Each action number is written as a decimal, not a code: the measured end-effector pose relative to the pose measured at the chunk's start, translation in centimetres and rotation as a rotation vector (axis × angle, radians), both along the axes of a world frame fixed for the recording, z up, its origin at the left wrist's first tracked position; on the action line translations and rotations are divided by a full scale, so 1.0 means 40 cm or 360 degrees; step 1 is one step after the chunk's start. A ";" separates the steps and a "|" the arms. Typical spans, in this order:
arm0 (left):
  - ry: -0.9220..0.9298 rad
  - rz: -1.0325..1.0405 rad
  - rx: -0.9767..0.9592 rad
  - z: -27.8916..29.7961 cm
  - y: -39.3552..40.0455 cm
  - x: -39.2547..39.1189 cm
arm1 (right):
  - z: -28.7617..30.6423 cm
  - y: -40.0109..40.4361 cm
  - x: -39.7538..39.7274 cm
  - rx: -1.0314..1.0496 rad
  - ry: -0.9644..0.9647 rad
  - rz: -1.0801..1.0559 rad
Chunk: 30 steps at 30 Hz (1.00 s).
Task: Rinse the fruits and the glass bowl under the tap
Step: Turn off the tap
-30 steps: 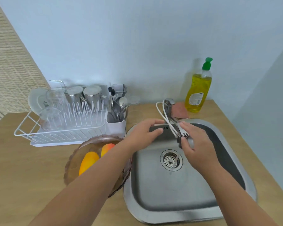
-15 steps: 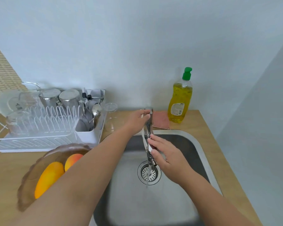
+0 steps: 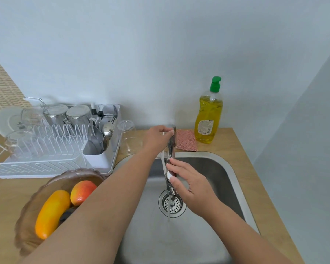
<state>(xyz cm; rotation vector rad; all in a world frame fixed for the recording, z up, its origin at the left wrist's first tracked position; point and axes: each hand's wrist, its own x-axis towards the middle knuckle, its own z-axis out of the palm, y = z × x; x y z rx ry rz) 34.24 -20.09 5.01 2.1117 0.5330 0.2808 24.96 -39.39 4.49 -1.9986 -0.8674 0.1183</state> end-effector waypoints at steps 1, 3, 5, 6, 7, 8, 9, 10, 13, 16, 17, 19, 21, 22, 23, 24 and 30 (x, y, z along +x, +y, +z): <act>0.0008 -0.0013 0.0034 -0.002 -0.001 -0.004 | -0.001 -0.001 0.001 0.0006 -0.0003 0.0002; 0.0008 -0.0040 0.0053 -0.017 -0.002 -0.012 | -0.003 -0.002 0.001 0.0024 -0.0008 0.0000; -0.0007 -0.0046 0.0038 -0.033 -0.005 -0.023 | -0.005 -0.001 0.001 0.0049 -0.0014 -0.0003; -0.0001 -0.0041 0.0041 -0.033 -0.006 -0.026 | -0.006 0.000 0.001 0.0063 -0.0016 -0.0006; 0.0016 -0.0039 0.0060 -0.030 -0.007 -0.027 | -0.006 0.000 0.002 0.0076 -0.0017 -0.0011; 0.0032 -0.0035 0.0084 -0.025 -0.007 -0.026 | -0.007 -0.001 0.002 0.0083 -0.0014 -0.0016; 0.0048 -0.0034 0.0109 -0.020 -0.007 -0.025 | -0.007 -0.001 0.002 0.0084 -0.0009 -0.0019; 0.0061 -0.0039 0.0130 -0.014 -0.006 -0.025 | -0.005 -0.001 0.001 0.0081 -0.0004 -0.0020; 0.0115 -0.0110 0.0232 0.000 -0.002 -0.027 | 0.001 0.000 -0.005 0.0051 0.0000 -0.0024; 0.0155 -0.0206 0.0303 0.018 0.008 -0.050 | 0.010 0.001 -0.007 -0.0017 -0.0032 -0.0028; 0.0115 -0.0207 0.0280 0.028 0.012 -0.067 | 0.016 0.002 -0.005 -0.0058 -0.0047 -0.0028; 0.0008 -0.0180 0.0192 0.047 0.028 -0.113 | 0.027 0.005 0.002 -0.0143 -0.0077 -0.0027; -0.0082 -0.0162 0.0157 0.061 0.049 -0.170 | 0.035 0.011 0.010 -0.0219 -0.0151 -0.0026; -0.0106 -0.0154 0.0135 0.064 0.061 -0.202 | 0.040 0.017 0.009 -0.0239 -0.0188 -0.0021; -0.0119 -0.0138 0.0091 0.067 0.075 -0.238 | 0.048 0.026 0.003 -0.0237 -0.0222 -0.0010; -0.0123 -0.0109 0.0045 0.069 0.090 -0.276 | 0.058 0.038 -0.008 -0.0214 -0.0254 0.0007; -0.0169 0.0110 -0.0037 0.047 0.180 -0.515 | 0.068 0.141 -0.115 -0.0229 -0.0215 0.0305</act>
